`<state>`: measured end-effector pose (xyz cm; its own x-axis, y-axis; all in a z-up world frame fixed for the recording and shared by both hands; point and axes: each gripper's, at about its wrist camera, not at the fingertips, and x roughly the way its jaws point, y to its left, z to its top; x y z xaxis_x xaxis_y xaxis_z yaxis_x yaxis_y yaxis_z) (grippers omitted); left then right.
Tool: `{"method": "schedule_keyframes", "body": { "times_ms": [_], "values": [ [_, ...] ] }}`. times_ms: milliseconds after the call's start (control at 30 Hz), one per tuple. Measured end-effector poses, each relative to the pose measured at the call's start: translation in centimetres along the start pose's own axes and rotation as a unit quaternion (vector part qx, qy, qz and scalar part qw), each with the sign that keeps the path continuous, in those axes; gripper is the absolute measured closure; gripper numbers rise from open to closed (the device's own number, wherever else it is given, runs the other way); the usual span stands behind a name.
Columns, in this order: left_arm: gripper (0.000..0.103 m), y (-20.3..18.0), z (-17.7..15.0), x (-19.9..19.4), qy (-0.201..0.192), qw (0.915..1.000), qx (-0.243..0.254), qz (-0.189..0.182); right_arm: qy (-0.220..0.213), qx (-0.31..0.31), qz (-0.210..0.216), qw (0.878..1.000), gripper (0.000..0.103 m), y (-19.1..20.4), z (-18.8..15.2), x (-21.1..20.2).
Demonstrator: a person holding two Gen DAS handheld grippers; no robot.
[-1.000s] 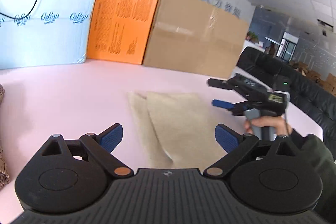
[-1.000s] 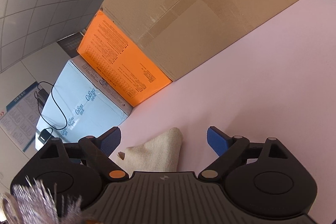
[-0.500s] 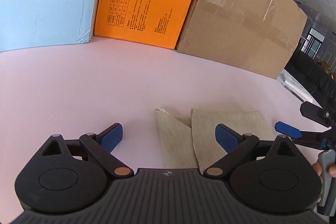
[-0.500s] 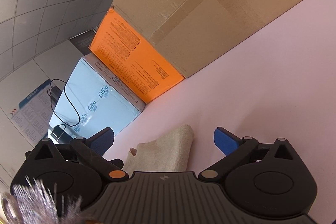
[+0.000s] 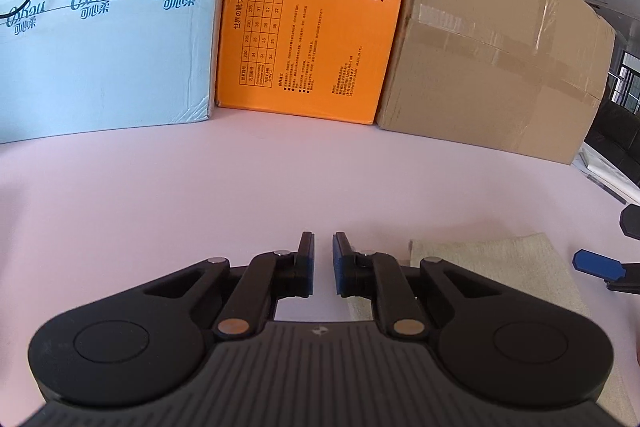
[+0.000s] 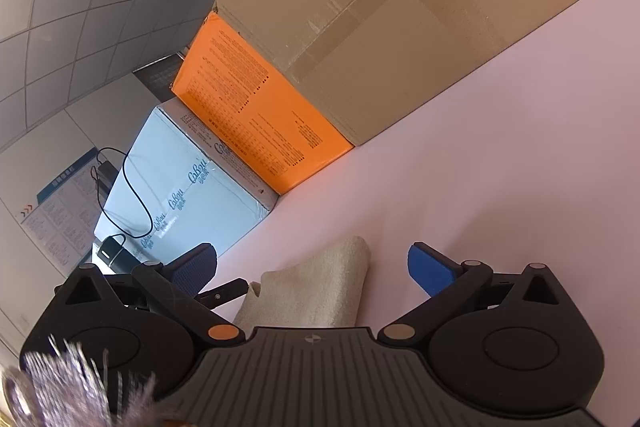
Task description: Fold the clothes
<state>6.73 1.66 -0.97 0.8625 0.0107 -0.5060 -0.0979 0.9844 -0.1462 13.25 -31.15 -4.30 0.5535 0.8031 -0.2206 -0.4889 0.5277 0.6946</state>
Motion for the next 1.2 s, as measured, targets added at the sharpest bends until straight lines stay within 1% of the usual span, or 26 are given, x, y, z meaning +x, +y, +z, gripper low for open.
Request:
{"method": "schedule_keyframes", "body": {
  "times_ms": [33, 67, 100, 133, 167, 200, 233, 300, 367, 433, 467, 533, 633, 733, 800, 833, 867, 900, 933, 967, 1000, 1033, 1067, 1133, 1200],
  "values": [
    [0.093, -0.1, 0.0, -0.1, -0.003, 0.9999, 0.005, 0.009, 0.000, 0.000, 0.000, 1.000, 0.000, 0.0, 0.0, 0.0],
    [0.086, -0.2, 0.0, -0.3, -0.005, 0.9999, 0.010, 0.012, 0.000, 0.000, 0.000, 1.000, 0.000, 0.0, 0.0, 0.0],
    [0.067, -0.2, -0.1, -0.5, -0.008, 0.9998, 0.014, 0.014, 0.000, 0.000, 0.000, 1.000, 0.000, 0.0, -0.1, -0.1],
    [0.052, -0.2, -0.1, -0.7, -0.010, 0.9996, 0.019, 0.016, 0.000, 0.000, 0.000, 1.000, 0.000, 0.0, -0.1, -0.1],
    [0.024, -0.2, -0.2, -0.9, -0.015, 0.9997, 0.017, 0.012, 0.002, -0.001, 0.000, 1.000, 0.000, 0.1, -0.1, -0.1],
    [0.017, 0.1, -0.1, -1.2, -0.017, 0.9998, 0.010, 0.000, 0.004, -0.003, -0.001, 1.000, 0.000, 0.1, -0.1, -0.1],
    [0.017, 0.4, -0.1, -1.4, -0.019, 0.9997, 0.002, -0.013, 0.008, -0.005, -0.001, 1.000, 0.000, 0.2, -0.1, 0.0],
    [0.017, 1.3, 0.2, -1.0, 0.002, 0.9981, -0.036, -0.050, 0.020, -0.011, -0.001, 1.000, 0.000, 0.5, -0.1, 0.2],
    [0.017, 2.3, 0.4, -0.2, 0.031, 0.9924, -0.080, -0.088, 0.039, -0.022, -0.002, 0.999, 0.000, 0.9, -0.2, 0.7],
    [0.017, 2.9, 0.3, 0.5, 0.046, 0.9866, -0.108, -0.113, 0.063, -0.044, -0.008, 0.997, 0.000, 1.6, -0.4, 1.5],
    [0.017, 2.9, 0.3, 0.6, 0.045, 0.9866, -0.108, -0.114, 0.074, -0.053, -0.007, 0.996, 0.000, 1.9, -0.5, 1.8],
    [0.017, 2.8, 0.4, 0.6, 0.047, 0.9863, -0.109, -0.115, 0.095, -0.066, 0.009, 0.993, 0.000, 2.3, -0.7, 2.6],
    [0.016, 2.9, 0.4, 0.8, 0.051, 0.9836, -0.118, -0.127, 0.104, -0.061, 0.022, 0.993, 0.000, 2.2, -0.5, 3.4],
    [0.015, 2.7, 0.4, 0.9, 0.061, 0.9777, -0.117, -0.164, 0.105, -0.049, 0.028, 0.993, 0.000, 2.0, -0.2, 3.9],
    [0.015, 2.1, 0.3, 0.9, 0.069, 0.9750, -0.100, -0.186, 0.107, -0.045, 0.032, 0.993, 0.000, 2.0, -0.1, 3.9],
    [0.015, 1.7, 0.2, 0.9, 0.068, 0.9758, -0.091, -0.187, 0.106, -0.043, 0.035, 0.993, 0.000, 1.9, -0.1, 3.9],
    [0.018, 1.2, 0.1, 0.8, 0.064, 0.9775, -0.077, -0.186, 0.105, -0.041, 0.037, 0.993, 0.000, 1.9, -0.1, 3.8],
    [0.031, 0.8, 0.0, 0.7, 0.061, 0.9795, -0.062, -0.182, 0.104, -0.041, 0.036, 0.993, 0.000, 1.9, 0.0, 3.8],
    [0.044, 0.4, -0.1, 0.6, 0.058, 0.9812, -0.048, -0.178, 0.105, -0.043, 0.028, 0.993, 0.010, 2.0, -0.1, 3.9],
    [0.069, 0.1, -0.2, 0.5, 0.057, 0.9836, -0.035, -0.168, 0.108, -0.047, 0.014, 0.993, 0.022, 2.1, -0.2, 4.1],
    [0.087, -0.3, -0.3, 0.6, 0.057, 0.9859, -0.021, -0.156, 0.111, -0.051, 0.000, 0.993, 0.065, 2.2, -0.3, 4.2],
    [0.092, -0.4, -0.4, 0.5, 0.055, 0.9869, -0.014, -0.151, 0.114, -0.055, -0.014, 0.992, 0.092, 2.4, -0.4, 4.4],
    [0.094, -0.5, -0.6, 0.5, 0.052, 0.9879, -0.007, -0.146, 0.117, -0.058, -0.028, 0.991, 0.092, 2.5, -0.5, 4.5],
    [0.095, -0.3, -0.5, 0.0, 0.040, 0.9875, -0.011, -0.152, 0.109, -0.077, -0.037, 0.990, 0.092, 2.9, -0.8, 4.4],
    [0.095, -0.3, -0.2, -1.1, 0.019, 0.9877, -0.008, -0.155, 0.089, -0.086, -0.023, 0.992, 0.092, 3.4, -0.9, 3.7]
  ]
}}
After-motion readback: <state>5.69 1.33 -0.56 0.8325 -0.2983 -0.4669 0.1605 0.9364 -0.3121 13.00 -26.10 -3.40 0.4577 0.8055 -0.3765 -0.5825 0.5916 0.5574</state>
